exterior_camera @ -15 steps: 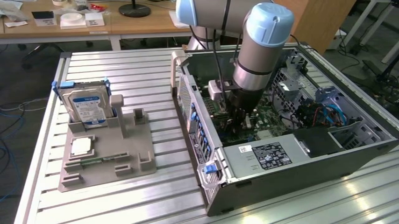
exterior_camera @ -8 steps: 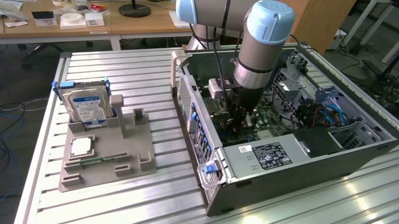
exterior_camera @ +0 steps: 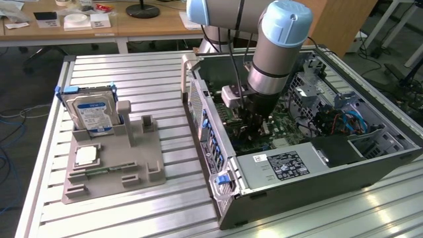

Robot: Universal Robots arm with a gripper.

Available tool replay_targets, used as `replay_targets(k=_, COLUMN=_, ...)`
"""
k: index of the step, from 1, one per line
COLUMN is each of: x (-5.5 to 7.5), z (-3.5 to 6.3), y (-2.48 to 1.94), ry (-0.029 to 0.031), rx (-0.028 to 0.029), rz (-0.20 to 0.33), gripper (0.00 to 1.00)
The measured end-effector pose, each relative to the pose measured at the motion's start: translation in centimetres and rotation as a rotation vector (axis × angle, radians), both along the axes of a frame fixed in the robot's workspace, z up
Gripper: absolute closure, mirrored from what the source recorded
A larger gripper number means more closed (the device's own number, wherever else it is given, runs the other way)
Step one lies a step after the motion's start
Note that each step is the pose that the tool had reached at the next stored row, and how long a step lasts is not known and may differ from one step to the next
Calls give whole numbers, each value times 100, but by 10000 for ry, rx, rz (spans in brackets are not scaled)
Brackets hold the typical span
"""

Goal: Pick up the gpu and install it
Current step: 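Insert the gpu into the slot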

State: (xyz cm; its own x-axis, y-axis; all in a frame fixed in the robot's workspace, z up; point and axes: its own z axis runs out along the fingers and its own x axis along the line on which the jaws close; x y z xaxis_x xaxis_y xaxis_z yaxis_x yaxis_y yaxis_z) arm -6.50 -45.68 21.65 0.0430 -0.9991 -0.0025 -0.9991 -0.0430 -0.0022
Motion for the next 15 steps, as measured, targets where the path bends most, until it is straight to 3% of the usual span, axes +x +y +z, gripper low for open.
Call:
replay_targets(k=7, x=0, z=68, y=0, ry=1, rx=-1, rz=78, gripper=67)
replay_targets(k=15, x=0, z=69, y=0, ry=0, rx=0, rz=78, gripper=67)
